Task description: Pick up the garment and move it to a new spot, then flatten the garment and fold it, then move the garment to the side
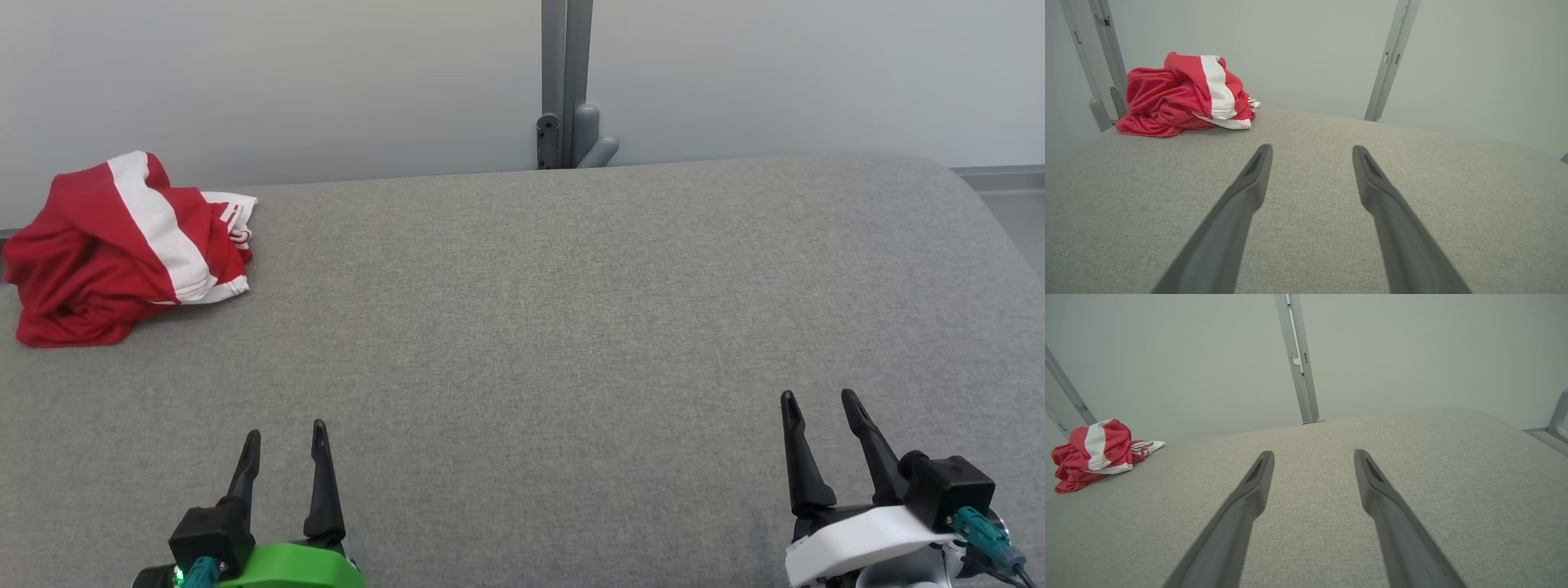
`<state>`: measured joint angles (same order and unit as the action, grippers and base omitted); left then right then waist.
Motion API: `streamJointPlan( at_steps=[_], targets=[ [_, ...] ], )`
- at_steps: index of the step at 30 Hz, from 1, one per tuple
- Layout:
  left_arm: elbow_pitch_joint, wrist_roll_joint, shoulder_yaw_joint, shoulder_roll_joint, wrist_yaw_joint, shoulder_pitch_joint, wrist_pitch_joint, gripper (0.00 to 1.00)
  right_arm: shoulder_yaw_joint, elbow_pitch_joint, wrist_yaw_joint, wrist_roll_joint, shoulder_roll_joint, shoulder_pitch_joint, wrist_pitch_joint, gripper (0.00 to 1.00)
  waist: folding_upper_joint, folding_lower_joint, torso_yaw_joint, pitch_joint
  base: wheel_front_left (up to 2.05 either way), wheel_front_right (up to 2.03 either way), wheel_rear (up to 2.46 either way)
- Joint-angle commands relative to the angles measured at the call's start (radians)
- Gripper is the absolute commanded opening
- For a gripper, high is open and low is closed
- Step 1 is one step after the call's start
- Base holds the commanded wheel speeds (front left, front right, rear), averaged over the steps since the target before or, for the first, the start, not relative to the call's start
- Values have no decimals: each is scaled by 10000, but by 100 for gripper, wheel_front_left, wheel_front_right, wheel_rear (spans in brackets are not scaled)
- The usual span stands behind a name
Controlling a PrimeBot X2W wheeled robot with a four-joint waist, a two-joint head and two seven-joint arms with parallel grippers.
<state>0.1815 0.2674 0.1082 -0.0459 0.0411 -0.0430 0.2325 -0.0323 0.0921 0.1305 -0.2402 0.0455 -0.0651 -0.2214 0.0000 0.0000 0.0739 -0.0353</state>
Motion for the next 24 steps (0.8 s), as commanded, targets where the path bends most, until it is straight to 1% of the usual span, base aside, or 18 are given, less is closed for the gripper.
streamJointPlan(
  at_steps=[1, 14, 19, 24],
  targets=[
    [-64, -179, 2, -65, 36, -148, 80, 100, -45, -94, 3, 193, 64, -114, -77, 100, 0, 0, 11, -7, 0, 0, 0],
    [-17, -1059, 9, -71, 33, -324, 273, 100, -158, -176, 4, 1181, 68, -301, -375, 100, 0, 0, 138, -117, 0, 0, 0],
    [10, -1281, -4, -73, -119, -399, 350, 100, -195, -209, 4, 1515, 71, -360, -474, 100, 0, 0, 167, -158, 0, 0, 0],
    [73, -1160, -57, -73, -220, -378, 328, 100, -167, -199, 2, 1456, 69, -359, -456, 100, 0, 0, 158, -156, 0, 0, 0]
  ],
)
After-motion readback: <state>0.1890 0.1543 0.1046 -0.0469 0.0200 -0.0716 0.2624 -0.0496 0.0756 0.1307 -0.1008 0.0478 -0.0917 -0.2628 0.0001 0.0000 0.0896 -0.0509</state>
